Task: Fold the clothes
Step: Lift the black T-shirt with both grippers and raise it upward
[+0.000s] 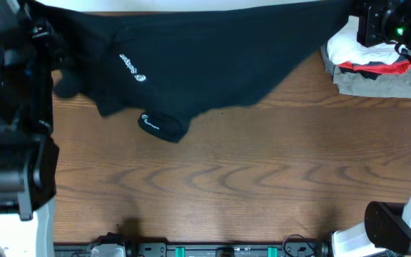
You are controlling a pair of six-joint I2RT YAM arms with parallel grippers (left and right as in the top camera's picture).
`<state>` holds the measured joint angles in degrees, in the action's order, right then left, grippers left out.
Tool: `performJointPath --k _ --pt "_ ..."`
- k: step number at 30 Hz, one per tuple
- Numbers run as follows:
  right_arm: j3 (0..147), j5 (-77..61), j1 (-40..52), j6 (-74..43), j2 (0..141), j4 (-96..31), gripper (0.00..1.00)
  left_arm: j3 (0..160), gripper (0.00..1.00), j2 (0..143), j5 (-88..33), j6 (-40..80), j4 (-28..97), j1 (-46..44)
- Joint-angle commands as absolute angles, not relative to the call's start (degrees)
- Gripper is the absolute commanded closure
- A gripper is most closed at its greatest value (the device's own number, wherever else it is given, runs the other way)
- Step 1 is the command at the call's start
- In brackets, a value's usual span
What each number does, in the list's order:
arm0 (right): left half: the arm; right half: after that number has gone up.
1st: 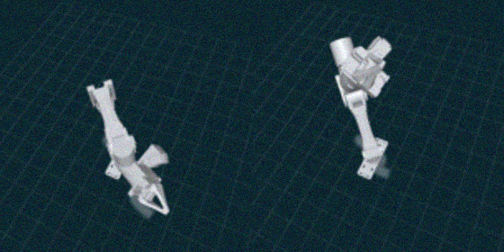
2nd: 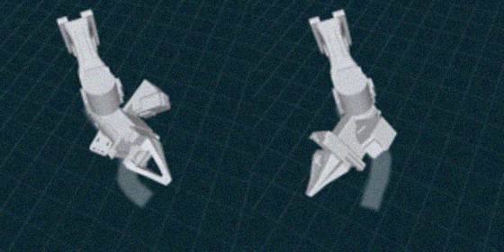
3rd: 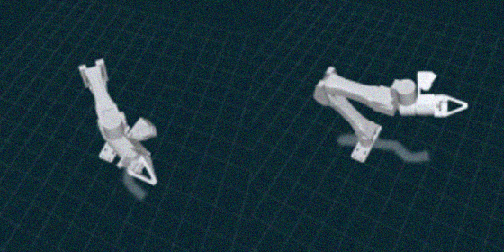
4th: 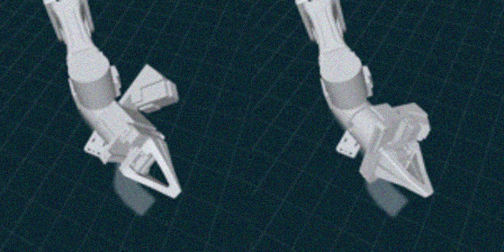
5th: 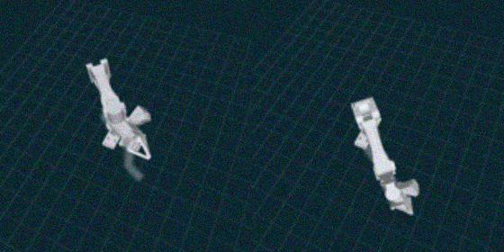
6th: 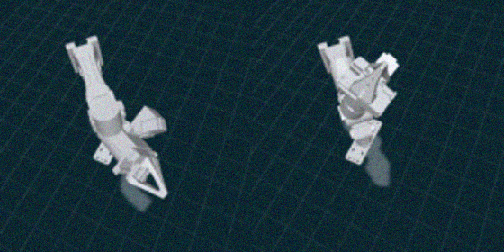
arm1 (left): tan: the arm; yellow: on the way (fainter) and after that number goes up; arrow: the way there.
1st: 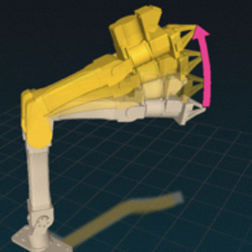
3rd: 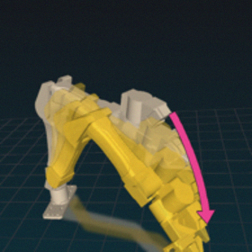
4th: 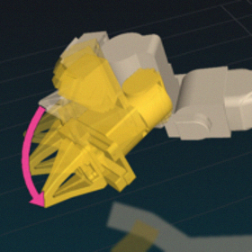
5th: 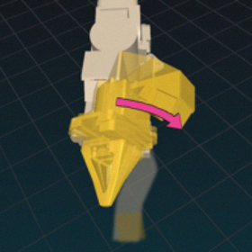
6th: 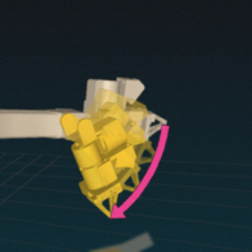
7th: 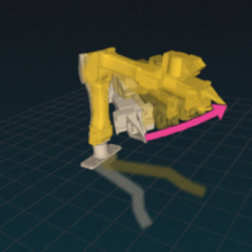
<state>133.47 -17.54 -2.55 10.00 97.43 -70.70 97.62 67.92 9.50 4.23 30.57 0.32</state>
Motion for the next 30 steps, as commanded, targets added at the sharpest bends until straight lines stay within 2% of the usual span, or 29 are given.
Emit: performJointPath --k 1,8,19,26,30 --pt "134.3 -16.1 -2.3 10.8 98.4 -69.2 0.99 98.6 0.94 71.3 11.9 3.3 28.1 2.1" --pt "134.3 -16.0 -2.1 10.8 102.0 -62.1 0.99 98.6 0.94 79.1 11.9 3.3 17.0 3.9" --pt "134.3 -14.8 -2.1 9.9 109.8 -42.5 0.99 102.0 0.94 88.2 10.9 -2.3 -3.5 3.8" --pt "134.3 -14.8 -2.2 9.9 109.8 -35.4 0.99 108.5 0.94 88.9 9.8 -5.4 -4.5 3.9" --pt "134.2 -14.9 -2.2 9.9 110.1 -36.1 0.99 108.7 0.94 89.3 9.5 -5.3 0.8 3.8"
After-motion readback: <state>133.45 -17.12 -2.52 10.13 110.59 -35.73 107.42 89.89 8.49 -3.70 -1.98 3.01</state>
